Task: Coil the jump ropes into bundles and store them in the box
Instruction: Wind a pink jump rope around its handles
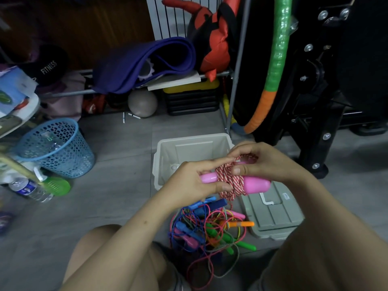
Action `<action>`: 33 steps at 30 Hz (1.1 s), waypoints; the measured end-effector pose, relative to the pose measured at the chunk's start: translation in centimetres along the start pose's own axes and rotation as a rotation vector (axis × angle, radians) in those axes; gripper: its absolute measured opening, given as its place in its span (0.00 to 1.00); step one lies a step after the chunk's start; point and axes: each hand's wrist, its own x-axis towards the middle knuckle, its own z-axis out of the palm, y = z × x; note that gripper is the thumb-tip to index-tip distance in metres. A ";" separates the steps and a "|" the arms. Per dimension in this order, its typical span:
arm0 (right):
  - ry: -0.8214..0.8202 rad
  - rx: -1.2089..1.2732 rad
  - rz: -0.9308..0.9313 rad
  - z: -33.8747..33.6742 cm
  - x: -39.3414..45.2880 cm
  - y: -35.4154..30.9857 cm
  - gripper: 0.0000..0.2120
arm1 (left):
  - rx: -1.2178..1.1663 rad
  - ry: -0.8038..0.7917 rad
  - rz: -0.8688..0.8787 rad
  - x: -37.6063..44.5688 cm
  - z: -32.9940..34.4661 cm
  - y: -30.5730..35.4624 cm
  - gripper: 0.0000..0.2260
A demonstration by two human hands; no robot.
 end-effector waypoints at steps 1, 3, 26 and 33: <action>-0.012 0.006 0.011 -0.1 -0.1 0.0 0.18 | -0.037 0.000 -0.011 0.0 -0.2 0.1 0.26; -0.075 0.099 0.054 -0.3 -0.3 0.0 0.20 | -0.083 0.015 -0.010 0.2 -0.7 0.3 0.25; -0.165 0.369 0.117 3.4 -1.6 -1.8 0.36 | -0.272 0.036 0.020 0.1 -4.0 0.2 0.26; 0.001 0.283 0.153 5.6 -0.7 -1.0 0.28 | -0.119 0.104 -0.006 0.1 -2.7 -0.2 0.25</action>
